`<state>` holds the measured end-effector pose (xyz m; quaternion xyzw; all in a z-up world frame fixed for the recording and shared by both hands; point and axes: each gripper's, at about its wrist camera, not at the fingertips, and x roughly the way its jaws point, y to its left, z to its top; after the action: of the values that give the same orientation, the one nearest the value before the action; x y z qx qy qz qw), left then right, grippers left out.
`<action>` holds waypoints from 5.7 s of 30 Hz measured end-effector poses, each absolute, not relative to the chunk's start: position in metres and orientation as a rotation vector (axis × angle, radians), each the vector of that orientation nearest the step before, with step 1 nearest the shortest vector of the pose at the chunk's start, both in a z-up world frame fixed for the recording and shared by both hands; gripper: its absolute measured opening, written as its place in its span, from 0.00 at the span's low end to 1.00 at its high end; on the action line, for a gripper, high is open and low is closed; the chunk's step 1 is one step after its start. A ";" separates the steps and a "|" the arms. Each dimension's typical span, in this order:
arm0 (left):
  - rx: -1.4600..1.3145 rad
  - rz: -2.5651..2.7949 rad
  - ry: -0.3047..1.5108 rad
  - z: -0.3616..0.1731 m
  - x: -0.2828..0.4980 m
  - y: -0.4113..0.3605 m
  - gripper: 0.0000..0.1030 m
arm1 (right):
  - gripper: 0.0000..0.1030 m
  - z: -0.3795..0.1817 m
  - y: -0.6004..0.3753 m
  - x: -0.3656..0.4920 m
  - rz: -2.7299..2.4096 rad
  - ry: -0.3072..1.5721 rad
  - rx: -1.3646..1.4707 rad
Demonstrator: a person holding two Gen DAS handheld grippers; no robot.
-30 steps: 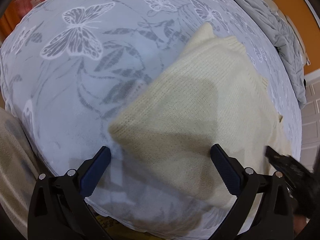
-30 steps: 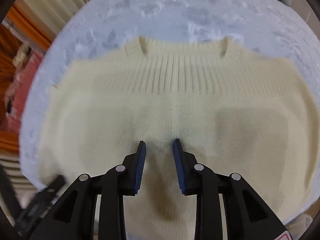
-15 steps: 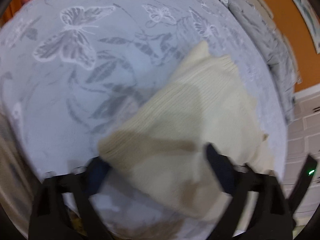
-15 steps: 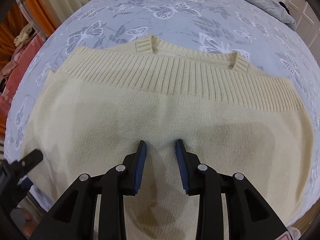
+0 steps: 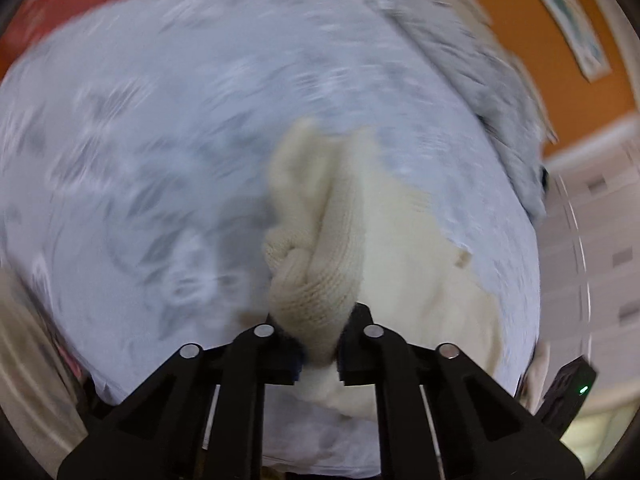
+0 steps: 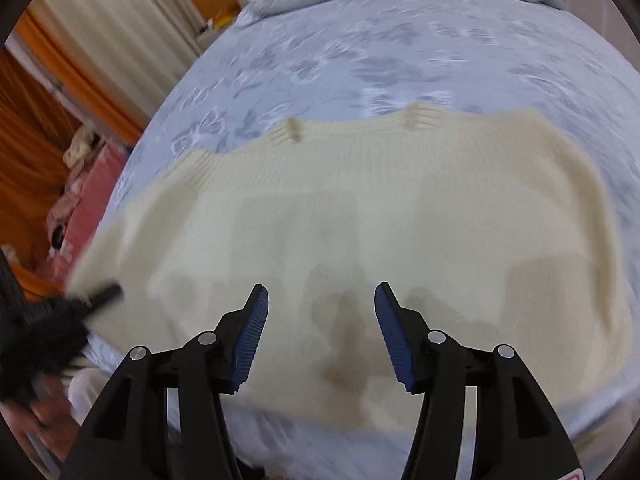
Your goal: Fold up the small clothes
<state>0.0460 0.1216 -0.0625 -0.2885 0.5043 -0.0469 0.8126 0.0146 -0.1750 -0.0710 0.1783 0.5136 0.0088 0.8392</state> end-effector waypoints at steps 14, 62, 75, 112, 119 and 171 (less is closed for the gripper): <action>-0.086 -0.545 0.976 0.027 0.012 -0.135 0.09 | 0.54 -0.067 -0.333 -0.115 -0.154 0.926 0.733; 0.282 -0.269 1.153 -0.109 -0.014 -0.123 0.52 | 0.45 -0.057 -0.360 -0.075 -0.239 0.966 0.728; 0.242 -0.252 1.053 -0.061 -0.045 -0.081 0.77 | 0.24 -0.069 -0.298 -0.036 -0.151 1.208 0.428; 0.256 -0.393 1.129 -0.099 -0.013 -0.100 0.21 | 0.06 -0.059 -0.316 -0.051 -0.124 1.180 0.215; 0.263 -0.368 1.200 -0.126 -0.015 -0.095 0.23 | 0.03 -0.111 -0.335 -0.056 -0.111 1.374 0.347; -0.178 -0.317 1.282 -0.098 0.096 -0.113 0.90 | 0.83 -0.148 -0.417 -0.020 -0.086 1.131 0.895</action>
<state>0.0958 -0.1129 -0.0981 -0.0827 0.5947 -0.1468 0.7861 -0.0198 -0.4171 -0.1479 0.4094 0.5176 -0.0393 0.7503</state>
